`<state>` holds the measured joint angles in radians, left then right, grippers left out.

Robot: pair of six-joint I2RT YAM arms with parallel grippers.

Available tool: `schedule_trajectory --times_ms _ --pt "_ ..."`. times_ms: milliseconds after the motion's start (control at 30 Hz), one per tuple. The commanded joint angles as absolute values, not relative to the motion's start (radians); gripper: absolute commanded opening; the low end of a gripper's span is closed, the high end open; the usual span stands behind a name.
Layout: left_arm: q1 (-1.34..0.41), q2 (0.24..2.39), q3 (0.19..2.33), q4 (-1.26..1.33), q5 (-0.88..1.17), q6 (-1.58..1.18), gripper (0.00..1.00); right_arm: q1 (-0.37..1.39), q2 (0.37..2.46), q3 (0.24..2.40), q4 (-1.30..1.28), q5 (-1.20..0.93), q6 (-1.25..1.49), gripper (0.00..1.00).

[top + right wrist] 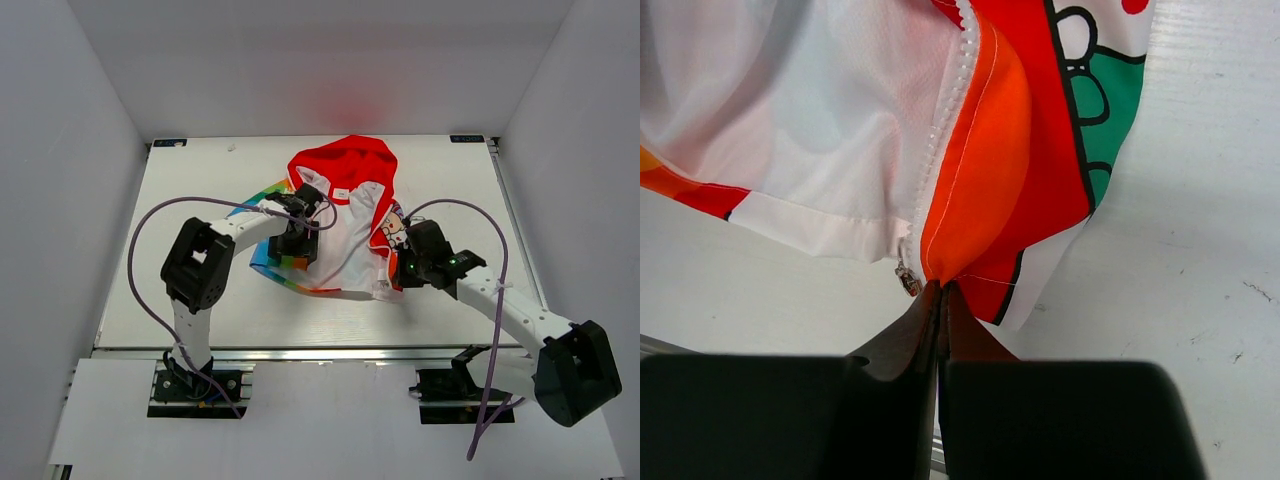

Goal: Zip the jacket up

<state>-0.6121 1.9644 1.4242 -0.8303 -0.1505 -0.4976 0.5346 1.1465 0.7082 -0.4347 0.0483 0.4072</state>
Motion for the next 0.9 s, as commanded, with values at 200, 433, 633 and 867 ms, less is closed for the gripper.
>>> schedule_trajectory --times_ms 200,433,633,867 --pt "-0.644 1.996 1.466 -0.881 -0.236 -0.532 0.71 0.519 1.158 0.684 -0.397 0.041 0.393 0.00" --pt "-0.644 2.009 1.467 -0.867 -0.241 -0.529 0.52 0.500 1.170 0.667 -0.393 0.043 0.400 0.00" --pt "-0.644 2.008 1.477 -0.882 -0.267 -0.537 0.20 0.463 1.221 0.631 -0.367 0.040 0.403 0.00" --pt "-0.606 1.944 1.508 -0.934 -0.354 -0.557 0.15 0.385 1.336 0.575 -0.327 0.046 0.422 0.00"
